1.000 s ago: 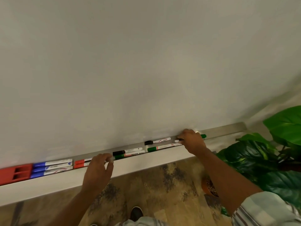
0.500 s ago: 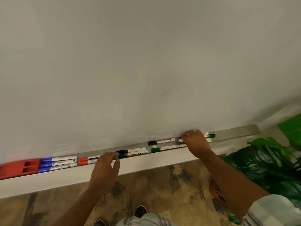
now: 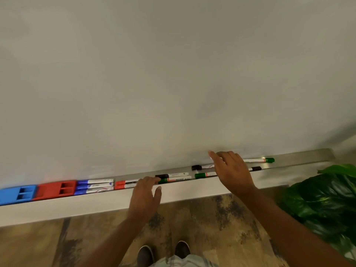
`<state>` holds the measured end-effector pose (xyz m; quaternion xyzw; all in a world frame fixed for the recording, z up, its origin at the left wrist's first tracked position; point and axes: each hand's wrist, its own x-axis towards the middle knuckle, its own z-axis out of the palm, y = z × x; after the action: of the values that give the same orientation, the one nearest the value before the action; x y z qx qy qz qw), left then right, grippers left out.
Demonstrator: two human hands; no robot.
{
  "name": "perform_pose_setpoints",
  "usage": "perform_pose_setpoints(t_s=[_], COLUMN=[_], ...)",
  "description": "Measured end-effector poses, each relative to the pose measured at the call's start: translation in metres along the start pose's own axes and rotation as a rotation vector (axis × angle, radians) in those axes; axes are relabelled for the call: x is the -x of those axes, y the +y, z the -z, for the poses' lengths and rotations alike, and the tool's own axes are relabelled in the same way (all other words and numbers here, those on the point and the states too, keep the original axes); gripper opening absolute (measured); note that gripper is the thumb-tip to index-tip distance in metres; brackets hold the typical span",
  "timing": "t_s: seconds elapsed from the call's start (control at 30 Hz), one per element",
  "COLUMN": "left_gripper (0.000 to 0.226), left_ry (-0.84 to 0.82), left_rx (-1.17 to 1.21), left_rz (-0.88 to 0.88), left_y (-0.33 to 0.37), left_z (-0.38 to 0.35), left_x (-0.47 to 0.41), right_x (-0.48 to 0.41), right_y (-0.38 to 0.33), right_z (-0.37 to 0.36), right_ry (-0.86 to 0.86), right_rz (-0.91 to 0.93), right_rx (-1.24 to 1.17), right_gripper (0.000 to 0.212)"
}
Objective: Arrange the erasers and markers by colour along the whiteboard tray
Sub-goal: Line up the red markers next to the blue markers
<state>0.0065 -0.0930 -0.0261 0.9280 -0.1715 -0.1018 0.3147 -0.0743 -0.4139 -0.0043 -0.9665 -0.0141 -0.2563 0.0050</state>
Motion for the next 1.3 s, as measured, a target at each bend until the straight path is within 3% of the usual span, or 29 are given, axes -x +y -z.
perform_pose_setpoints(t_s=[0.3, 0.4, 0.57, 0.8, 1.3], left_gripper=[0.047, 0.053, 0.062, 0.080, 0.085], left_ry=[-0.002, 0.077, 0.069, -0.145, -0.251], left_rx=[-0.083, -0.113, -0.253, -0.538, -0.535], left_rz=[-0.062, -0.081, -0.039, -0.213, -0.230], left_y=[-0.016, -0.034, -0.071, -0.096, -0.117], left_z=[0.021, 0.031, 0.045, 0.036, 0.029], left_x=[0.012, 0.013, 0.010, 0.001, -0.020], right_x=[-0.040, -0.050, -0.062, -0.076, -0.091], right_y=[-0.134, -0.164, -0.205, -0.241, -0.256], right_z=[0.004, -0.014, -0.045, -0.076, -0.095], right_ry=[0.118, 0.080, 0.015, -0.016, -0.280], right_rz=[-0.745, -1.100, -1.452, -1.521, -1.243], right_rx=[-0.883, -1.162, -1.286, -1.223, -0.795], right_gripper=[0.011, 0.009, 0.015, 0.015, 0.009])
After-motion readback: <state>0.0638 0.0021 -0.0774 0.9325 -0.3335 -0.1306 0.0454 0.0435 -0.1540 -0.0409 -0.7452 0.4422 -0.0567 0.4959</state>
